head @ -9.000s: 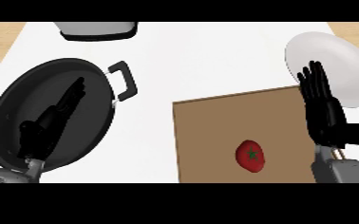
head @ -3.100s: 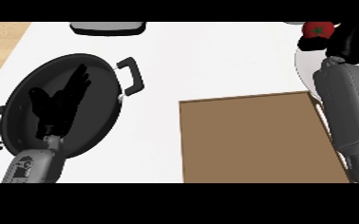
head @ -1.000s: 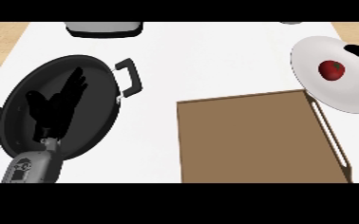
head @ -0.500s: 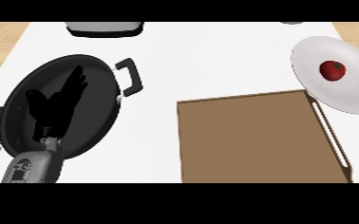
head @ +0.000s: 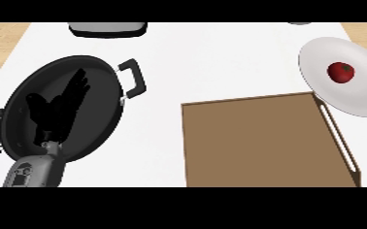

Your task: Pick the tomato from the tray and place it in the plate

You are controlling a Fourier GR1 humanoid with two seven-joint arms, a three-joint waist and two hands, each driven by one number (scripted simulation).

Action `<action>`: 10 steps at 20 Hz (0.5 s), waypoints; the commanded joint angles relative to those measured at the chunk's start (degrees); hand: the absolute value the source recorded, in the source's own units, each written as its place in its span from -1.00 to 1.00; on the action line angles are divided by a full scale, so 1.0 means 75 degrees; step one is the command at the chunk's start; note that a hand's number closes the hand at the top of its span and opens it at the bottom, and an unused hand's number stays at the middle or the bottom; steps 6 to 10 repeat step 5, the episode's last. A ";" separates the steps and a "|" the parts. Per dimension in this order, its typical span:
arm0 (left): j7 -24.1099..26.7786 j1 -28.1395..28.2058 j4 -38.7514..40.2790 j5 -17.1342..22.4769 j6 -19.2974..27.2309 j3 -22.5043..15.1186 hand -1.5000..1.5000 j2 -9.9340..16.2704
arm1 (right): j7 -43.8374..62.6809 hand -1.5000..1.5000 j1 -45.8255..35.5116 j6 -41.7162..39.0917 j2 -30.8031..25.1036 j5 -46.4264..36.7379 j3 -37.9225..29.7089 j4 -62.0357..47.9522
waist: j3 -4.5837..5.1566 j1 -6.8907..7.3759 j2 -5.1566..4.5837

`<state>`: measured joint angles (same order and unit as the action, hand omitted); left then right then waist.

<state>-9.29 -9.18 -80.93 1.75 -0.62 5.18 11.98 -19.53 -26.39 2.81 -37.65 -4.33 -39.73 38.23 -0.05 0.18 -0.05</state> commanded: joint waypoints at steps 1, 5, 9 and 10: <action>0.0430 0.0388 0.0134 -0.0104 -0.0104 0.0040 0.00 -0.0014 | 0.0652 -1.00 0.0355 -0.0208 -0.0320 0.0092 0.0253 0.0587 | 0.0010 -0.0032 0.0015; -0.0500 0.0260 -0.0745 0.0035 -0.0029 -0.0017 0.00 -0.0115 | -0.0036 -1.00 0.0684 -0.0280 -0.0305 0.0355 0.0172 -0.0095 | 0.0004 -0.0002 0.0009; -0.0500 0.0260 -0.0745 0.0035 -0.0029 -0.0017 0.00 -0.0115 | -0.0036 -1.00 0.0684 -0.0280 -0.0305 0.0355 0.0172 -0.0095 | 0.0004 -0.0002 0.0009; -0.0500 0.0260 -0.0745 0.0035 -0.0029 -0.0017 0.00 -0.0115 | -0.0036 -1.00 0.0684 -0.0280 -0.0305 0.0355 0.0172 -0.0095 | 0.0004 -0.0002 0.0009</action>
